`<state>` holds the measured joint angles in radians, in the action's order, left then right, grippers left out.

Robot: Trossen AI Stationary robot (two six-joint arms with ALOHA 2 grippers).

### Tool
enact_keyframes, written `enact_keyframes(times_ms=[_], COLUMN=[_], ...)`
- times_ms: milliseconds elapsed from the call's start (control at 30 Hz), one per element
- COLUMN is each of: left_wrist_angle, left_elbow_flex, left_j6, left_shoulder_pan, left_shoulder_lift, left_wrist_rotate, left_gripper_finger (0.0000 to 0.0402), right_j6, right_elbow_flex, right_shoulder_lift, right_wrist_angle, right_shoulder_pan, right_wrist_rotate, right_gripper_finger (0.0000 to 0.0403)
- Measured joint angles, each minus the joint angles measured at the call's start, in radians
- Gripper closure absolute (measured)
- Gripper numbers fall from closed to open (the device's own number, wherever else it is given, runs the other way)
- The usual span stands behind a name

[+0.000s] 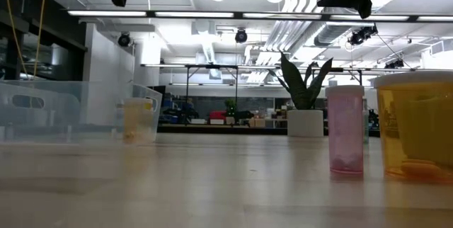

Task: Pick and place medicine bottles into bin by pill shape (circle, oval)
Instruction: Put the large orange pill bottle into the transparent bin

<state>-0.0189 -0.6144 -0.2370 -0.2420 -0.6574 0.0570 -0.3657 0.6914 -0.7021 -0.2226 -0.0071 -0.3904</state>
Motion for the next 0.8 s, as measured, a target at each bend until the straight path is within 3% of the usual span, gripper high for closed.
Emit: enact_keyframes(times_ms=[67,167,267,533,667,800], left_wrist_angle=[-0.001,-0.001,-0.001,-0.001,0.000,0.000], left_elbow_flex=[0.000,0.000,0.000,0.000,0.000,0.000], left_j6=[0.004,0.005,0.004,0.001,-0.020,-0.021], left_shoulder_pan=[0.000,0.000,0.000,0.000,0.000,0.000], left_shoulder_lift=[0.004,0.006,0.006,0.006,0.006,0.006], left_wrist_rotate=[0.006,0.007,0.022,0.037,0.038,0.044], left_gripper_finger=[0.0384,0.0398,0.0397,0.0401,0.0401,0.0401], right_j6=[-0.014,-0.106,-0.187,-0.399,-0.470,-0.545], right_elbow_flex=[0.000,0.000,0.016,0.095,0.100,0.098], right_shoulder_lift=[0.000,-0.007,-0.027,-0.183,-0.288,-0.389], right_wrist_angle=[0.028,0.059,-0.031,-0.454,-0.569,-0.613], right_shoulder_pan=[0.000,-0.003,-0.053,-0.304,-0.427,-0.534], right_wrist_rotate=[-0.005,-0.118,-0.167,-0.010,0.001,0.027], right_gripper_finger=[0.0233,0.0233,0.0222,0.0134,0.0100,0.0094])
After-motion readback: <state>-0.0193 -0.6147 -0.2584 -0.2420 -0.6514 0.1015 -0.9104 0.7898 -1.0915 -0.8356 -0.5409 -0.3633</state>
